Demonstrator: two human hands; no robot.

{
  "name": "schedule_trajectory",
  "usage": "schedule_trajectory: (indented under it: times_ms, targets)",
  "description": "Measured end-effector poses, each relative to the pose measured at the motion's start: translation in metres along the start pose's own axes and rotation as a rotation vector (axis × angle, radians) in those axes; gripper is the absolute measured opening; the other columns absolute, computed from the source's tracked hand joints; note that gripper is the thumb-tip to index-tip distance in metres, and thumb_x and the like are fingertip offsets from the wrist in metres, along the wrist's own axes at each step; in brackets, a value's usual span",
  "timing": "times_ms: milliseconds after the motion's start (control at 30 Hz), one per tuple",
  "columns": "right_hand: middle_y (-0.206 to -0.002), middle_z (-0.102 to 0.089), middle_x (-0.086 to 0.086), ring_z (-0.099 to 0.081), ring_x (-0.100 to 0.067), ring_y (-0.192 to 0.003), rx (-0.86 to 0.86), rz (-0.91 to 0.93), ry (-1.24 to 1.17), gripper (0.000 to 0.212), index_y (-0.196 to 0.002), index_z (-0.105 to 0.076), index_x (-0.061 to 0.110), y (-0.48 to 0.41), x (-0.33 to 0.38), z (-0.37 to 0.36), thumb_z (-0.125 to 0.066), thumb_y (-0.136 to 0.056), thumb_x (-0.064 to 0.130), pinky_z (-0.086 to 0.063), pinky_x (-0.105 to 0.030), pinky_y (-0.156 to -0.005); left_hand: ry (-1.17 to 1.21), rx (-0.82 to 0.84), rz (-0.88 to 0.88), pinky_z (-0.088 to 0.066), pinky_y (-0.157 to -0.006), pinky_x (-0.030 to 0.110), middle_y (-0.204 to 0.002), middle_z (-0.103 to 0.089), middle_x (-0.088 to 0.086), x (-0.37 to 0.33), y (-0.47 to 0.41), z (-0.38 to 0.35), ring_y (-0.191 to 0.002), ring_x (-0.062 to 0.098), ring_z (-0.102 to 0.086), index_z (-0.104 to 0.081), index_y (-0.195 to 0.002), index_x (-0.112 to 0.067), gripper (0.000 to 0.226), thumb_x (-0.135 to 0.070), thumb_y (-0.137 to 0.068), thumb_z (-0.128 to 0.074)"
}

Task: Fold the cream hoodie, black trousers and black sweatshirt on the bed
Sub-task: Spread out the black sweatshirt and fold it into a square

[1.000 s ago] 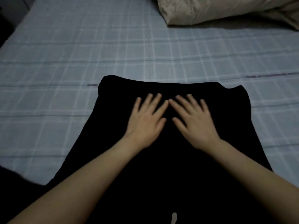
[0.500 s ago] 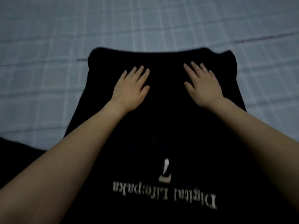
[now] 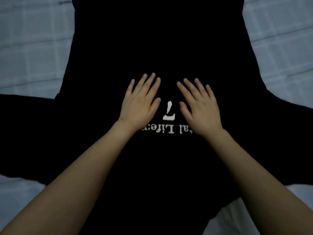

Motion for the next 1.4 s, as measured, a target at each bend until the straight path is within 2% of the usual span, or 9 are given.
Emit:
schedule_trajectory:
  times_ms: [200,567,700,800,967,1067,1133,1233,1400]
  targets:
    - [-0.157,-0.036,-0.003,-0.024,-0.025,-0.149,-0.075,-0.116,-0.249,0.055,-0.151,-0.037,0.017,0.072,0.061,0.015,-0.036,-0.099,0.033,-0.013,-0.043,-0.121,0.156,-0.017,-0.021,-0.009,-0.121,0.044,-0.159,-0.029,0.002,-0.044,0.079,0.021,-0.149,0.024,-0.020,-0.030,-0.153,-0.017,0.059,-0.040,-0.098,-0.030]
    - [-0.161,-0.028,0.001,-0.018,-0.022,-0.151,0.014,-0.088,-0.171,0.055,-0.154,-0.029,0.023,0.142,0.079,-0.025,-0.040,-0.101,0.034,-0.011,-0.043,-0.122,0.208,0.046,0.032,-0.004,-0.122,0.042,-0.163,-0.018,-0.001,-0.056,0.148,-0.002,-0.151,0.019,-0.010,-0.023,-0.154,-0.021,0.057,-0.033,-0.101,-0.040]
    - [-0.145,-0.049,0.013,-0.027,-0.011,-0.146,0.106,-0.079,-0.696,0.038,-0.137,-0.056,0.029,0.176,0.087,0.004,-0.048,-0.101,0.036,-0.016,-0.021,-0.118,0.499,-0.279,0.242,-0.029,-0.116,0.036,-0.146,-0.049,0.006,-0.035,0.213,0.034,-0.136,0.023,-0.042,-0.049,-0.142,-0.013,0.049,-0.024,-0.094,-0.049]
    - [-0.120,-0.054,0.040,-0.037,0.014,-0.131,0.187,-0.056,-1.011,0.020,-0.109,-0.061,0.060,0.229,0.105,0.027,-0.051,-0.093,0.051,-0.024,-0.006,-0.107,0.605,-0.317,0.463,-0.023,-0.113,0.025,-0.151,-0.041,0.005,-0.032,0.289,0.032,-0.139,0.021,-0.035,-0.038,-0.148,-0.013,0.056,-0.030,-0.097,-0.053]
    - [-0.126,-0.054,0.018,-0.034,-0.004,-0.140,0.149,0.052,-0.686,0.049,-0.127,-0.062,0.025,0.280,0.113,0.018,-0.079,-0.081,0.028,-0.024,-0.014,-0.112,0.485,-0.379,0.576,-0.022,-0.116,0.043,-0.158,-0.023,0.009,-0.034,0.351,0.002,-0.142,0.029,-0.024,-0.027,-0.152,-0.025,0.082,-0.037,-0.085,-0.071]
    - [-0.110,-0.062,0.008,-0.051,-0.020,-0.128,-0.035,-0.024,-0.750,0.029,-0.108,-0.073,0.005,0.287,0.114,0.014,-0.075,-0.081,-0.003,-0.037,-0.017,-0.103,0.750,-0.356,0.641,-0.026,-0.111,0.018,-0.148,-0.041,-0.005,-0.027,0.361,-0.016,-0.138,0.014,-0.034,-0.038,-0.148,-0.024,0.073,-0.039,-0.084,-0.071]
    - [-0.111,-0.065,0.005,-0.059,-0.019,-0.120,-0.152,-0.066,-0.839,0.029,-0.106,-0.072,0.009,0.295,0.110,0.019,-0.069,-0.083,-0.009,-0.042,-0.017,-0.098,0.745,-0.386,0.534,-0.026,-0.101,0.001,-0.133,-0.048,-0.022,-0.025,0.368,-0.023,-0.127,-0.001,-0.042,-0.053,-0.136,-0.027,0.053,-0.033,-0.086,-0.070]
    - [-0.109,-0.070,-0.004,-0.064,-0.018,-0.109,-0.139,-0.052,-0.897,0.028,-0.107,-0.070,0.009,0.315,0.102,0.028,-0.062,-0.089,-0.010,-0.049,-0.031,-0.096,0.742,-0.506,0.442,-0.037,-0.091,0.003,-0.107,-0.058,-0.039,-0.020,0.381,-0.017,-0.106,-0.013,-0.053,-0.064,-0.110,-0.033,0.025,-0.021,-0.088,-0.068]
    - [-0.115,-0.064,-0.001,-0.057,-0.027,-0.118,-0.070,-0.103,-0.728,0.036,-0.113,-0.064,0.017,0.329,0.106,0.041,-0.068,-0.085,-0.006,-0.041,-0.034,-0.102,0.844,-0.435,0.421,-0.044,-0.090,0.012,-0.110,-0.059,-0.029,-0.011,0.404,-0.009,-0.106,-0.006,-0.056,-0.063,-0.110,-0.037,0.026,-0.027,-0.087,-0.069]
Point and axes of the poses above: each hand's wrist, its own y-axis away from the middle knuckle, its own z-axis out of the back of the hand, x = y × z, the point moved 1 cm from there along -y, towards the middle knuckle
